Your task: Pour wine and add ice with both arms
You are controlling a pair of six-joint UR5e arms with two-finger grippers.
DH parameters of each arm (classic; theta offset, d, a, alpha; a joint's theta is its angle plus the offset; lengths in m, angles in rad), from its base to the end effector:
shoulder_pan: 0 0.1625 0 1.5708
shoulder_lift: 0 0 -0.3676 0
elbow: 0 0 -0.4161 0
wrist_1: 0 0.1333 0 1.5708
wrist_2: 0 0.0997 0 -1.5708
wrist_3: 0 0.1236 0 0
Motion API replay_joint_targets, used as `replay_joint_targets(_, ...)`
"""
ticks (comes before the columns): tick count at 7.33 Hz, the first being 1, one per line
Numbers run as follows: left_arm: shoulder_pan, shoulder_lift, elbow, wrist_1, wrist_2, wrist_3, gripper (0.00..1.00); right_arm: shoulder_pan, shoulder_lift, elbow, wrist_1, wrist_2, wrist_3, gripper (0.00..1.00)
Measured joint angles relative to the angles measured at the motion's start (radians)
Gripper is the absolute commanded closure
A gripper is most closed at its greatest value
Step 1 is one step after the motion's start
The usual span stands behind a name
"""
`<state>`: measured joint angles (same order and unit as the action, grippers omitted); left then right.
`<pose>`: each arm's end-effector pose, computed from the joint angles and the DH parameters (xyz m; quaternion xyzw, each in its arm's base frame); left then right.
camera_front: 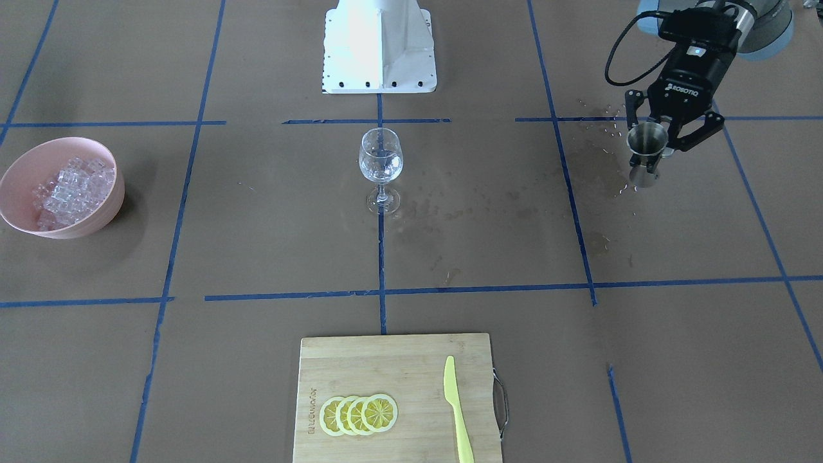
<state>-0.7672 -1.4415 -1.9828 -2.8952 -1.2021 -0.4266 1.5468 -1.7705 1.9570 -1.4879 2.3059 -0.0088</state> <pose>0.2104 -0.4499 0.3071 0.6514 0.3044 -0.0017 0.6950 0.0394 -0.4575 0.5075 0.1226 -0.3570 -0.0634 0.9238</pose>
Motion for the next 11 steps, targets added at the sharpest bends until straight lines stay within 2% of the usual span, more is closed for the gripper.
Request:
replay_joint_targets(2, 0.018, 0.018, 0.003, -0.003, 0.2, 0.152, 1.0, 0.0, 0.0, -0.001, 0.0, 0.0, 0.0, 0.0)
replay_joint_targets(4, 0.024, 0.044, 0.004, -0.003, 0.311, 0.485, 1.0, 0.0, -0.001, -0.001, 0.0, 0.001, 0.001, 0.0)
replay_joint_targets(6, 0.025, 0.073, 0.008, -0.003, 0.346, 0.707, 1.0, 0.0, -0.001, -0.002, 0.0, 0.001, 0.001, 0.0)
replay_joint_targets(11, 0.025, 0.086, 0.011, -0.013, 0.338, 0.836, 1.0, 0.0, -0.001, -0.001, 0.0, 0.001, 0.001, 0.0)
